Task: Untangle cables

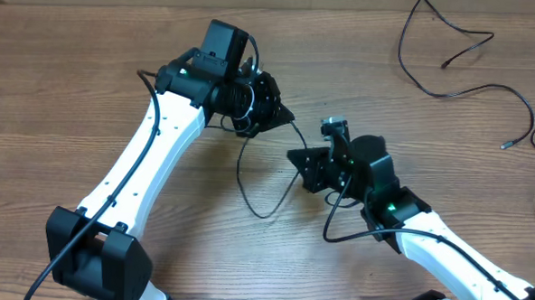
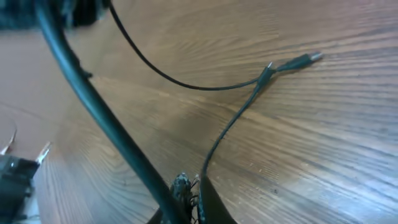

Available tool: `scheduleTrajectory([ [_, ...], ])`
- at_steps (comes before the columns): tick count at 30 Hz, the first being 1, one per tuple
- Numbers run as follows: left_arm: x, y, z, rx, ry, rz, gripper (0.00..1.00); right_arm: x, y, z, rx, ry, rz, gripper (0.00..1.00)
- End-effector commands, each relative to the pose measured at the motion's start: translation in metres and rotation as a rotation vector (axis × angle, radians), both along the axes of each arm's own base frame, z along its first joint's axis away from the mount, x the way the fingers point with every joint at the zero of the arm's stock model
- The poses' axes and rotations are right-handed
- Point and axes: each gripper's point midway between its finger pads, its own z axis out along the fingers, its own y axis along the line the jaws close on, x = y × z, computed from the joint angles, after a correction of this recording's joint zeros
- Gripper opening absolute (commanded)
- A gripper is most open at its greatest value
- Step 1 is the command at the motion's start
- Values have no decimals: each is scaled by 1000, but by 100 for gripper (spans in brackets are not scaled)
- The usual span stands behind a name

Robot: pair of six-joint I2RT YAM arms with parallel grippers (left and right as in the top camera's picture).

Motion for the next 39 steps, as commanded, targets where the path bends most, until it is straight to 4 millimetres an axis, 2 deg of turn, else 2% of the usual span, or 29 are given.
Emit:
scheduleTrajectory([
  [1,2,13,-1,116,-204,-154,49,18,-21,31,32,-79,-66,4],
  [2,3,21,-7,170,-205,-148,65,23,-30,41,40,-96,-91,4],
  [3,3,28,-13,216,-195,-132,76,28,-38,50,42,-108,-115,4],
  [5,2,43,-23,311,-174,-107,95,39,-61,72,3,-176,-151,4],
  [6,1,47,-25,335,-168,-101,98,42,-69,80,-28,-207,-158,4],
  [10,3,57,-30,397,-167,-82,99,61,-112,117,-163,-291,-240,4],
  [14,5,61,-32,421,-173,-73,99,81,-150,165,-272,-388,-329,4],
  [18,7,66,-33,450,-180,-62,99,97,-168,218,-270,-488,-385,4],
  [21,8,67,-33,458,-182,-59,100,108,-168,234,-264,-518,-387,4],
  [23,8,67,-33,458,-182,-59,100,118,-166,230,-261,-514,-379,4],
  [25,8,67,-33,458,-182,-59,100,129,-164,214,-262,-481,-364,4],
  [30,8,67,-33,458,-182,-59,99,147,-159,154,-283,-317,-314,4],
  [32,8,67,-33,458,-182,-59,99,149,-159,125,-300,-230,-301,4],
  [34,8,67,-33,458,-182,-59,100,147,-158,105,-311,-159,-285,4],
  [36,8,67,-33,458,-182,-59,100,142,-153,97,-298,-122,-255,4],
  [39,8,67,-33,458,-182,-59,100,137,-140,101,-244,-130,-188,4],
])
